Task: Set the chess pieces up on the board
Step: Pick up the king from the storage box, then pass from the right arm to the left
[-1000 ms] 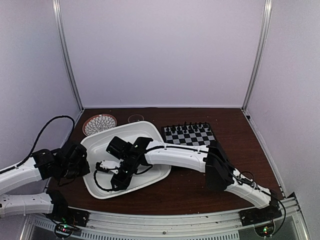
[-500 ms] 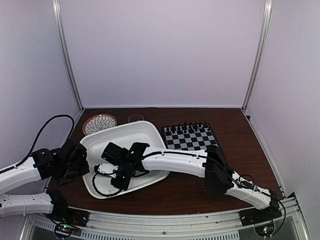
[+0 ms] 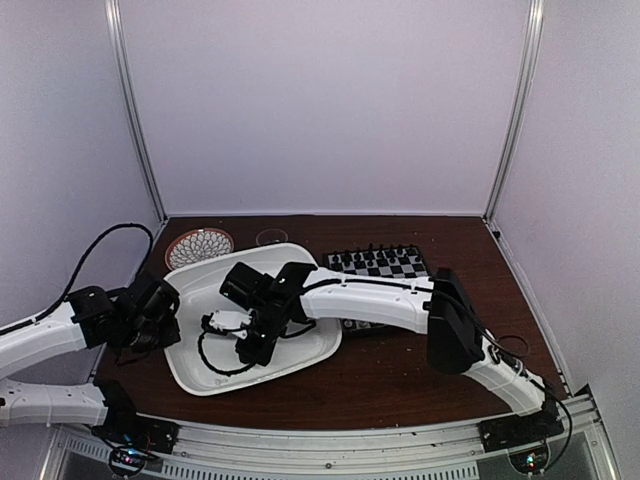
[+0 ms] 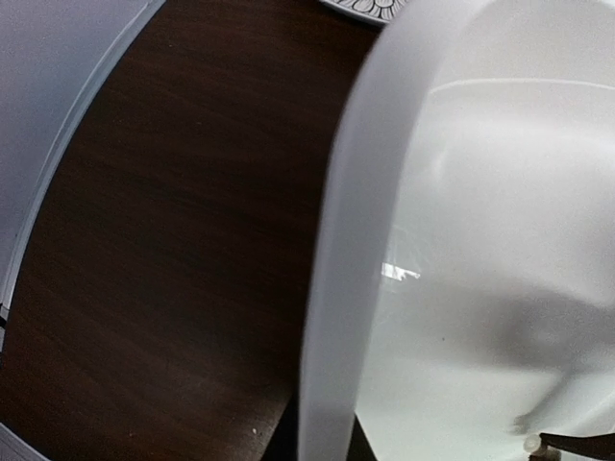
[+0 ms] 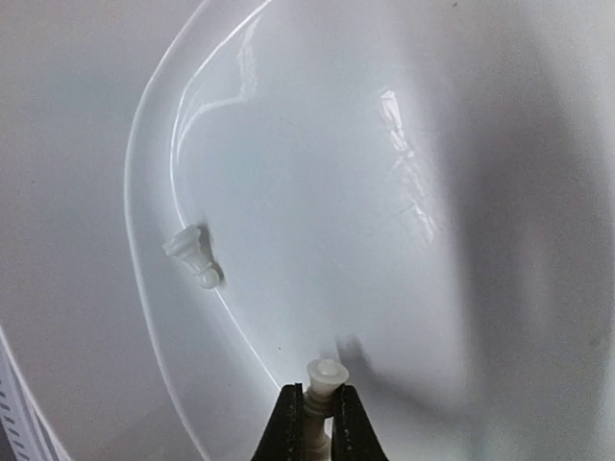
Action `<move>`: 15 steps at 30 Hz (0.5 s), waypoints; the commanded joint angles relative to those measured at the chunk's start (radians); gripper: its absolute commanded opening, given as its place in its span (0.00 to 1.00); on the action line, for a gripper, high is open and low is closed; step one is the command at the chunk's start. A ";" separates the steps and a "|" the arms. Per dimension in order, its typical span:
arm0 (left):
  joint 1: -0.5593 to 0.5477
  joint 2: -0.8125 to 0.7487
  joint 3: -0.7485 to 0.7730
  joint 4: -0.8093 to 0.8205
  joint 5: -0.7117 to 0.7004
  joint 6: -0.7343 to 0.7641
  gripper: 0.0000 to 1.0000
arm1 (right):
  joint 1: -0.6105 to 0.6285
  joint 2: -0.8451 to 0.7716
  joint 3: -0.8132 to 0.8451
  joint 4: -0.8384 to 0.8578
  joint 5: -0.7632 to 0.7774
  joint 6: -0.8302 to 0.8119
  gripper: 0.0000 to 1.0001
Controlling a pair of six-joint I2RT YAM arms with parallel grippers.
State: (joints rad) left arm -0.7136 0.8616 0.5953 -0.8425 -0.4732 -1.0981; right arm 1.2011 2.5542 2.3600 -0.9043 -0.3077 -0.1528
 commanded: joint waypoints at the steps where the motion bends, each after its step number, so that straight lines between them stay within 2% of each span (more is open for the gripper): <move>1: 0.023 0.027 0.060 -0.027 0.031 0.046 0.02 | -0.011 -0.138 -0.030 0.019 -0.093 -0.044 0.00; 11: 0.173 0.198 0.101 0.009 0.286 0.145 0.04 | -0.095 -0.301 -0.160 0.108 -0.317 -0.032 0.00; 13: 0.191 0.230 0.120 0.008 0.305 0.171 0.06 | -0.114 -0.324 -0.186 0.140 -0.364 -0.015 0.00; 15: 0.210 0.254 0.145 -0.003 0.315 0.192 0.14 | -0.136 -0.337 -0.196 0.166 -0.419 0.026 0.00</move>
State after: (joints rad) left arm -0.5312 1.0821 0.6781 -0.8608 -0.2241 -0.9936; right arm 1.1084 2.2524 2.1956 -0.8101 -0.5941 -0.1791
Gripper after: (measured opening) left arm 0.083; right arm 0.074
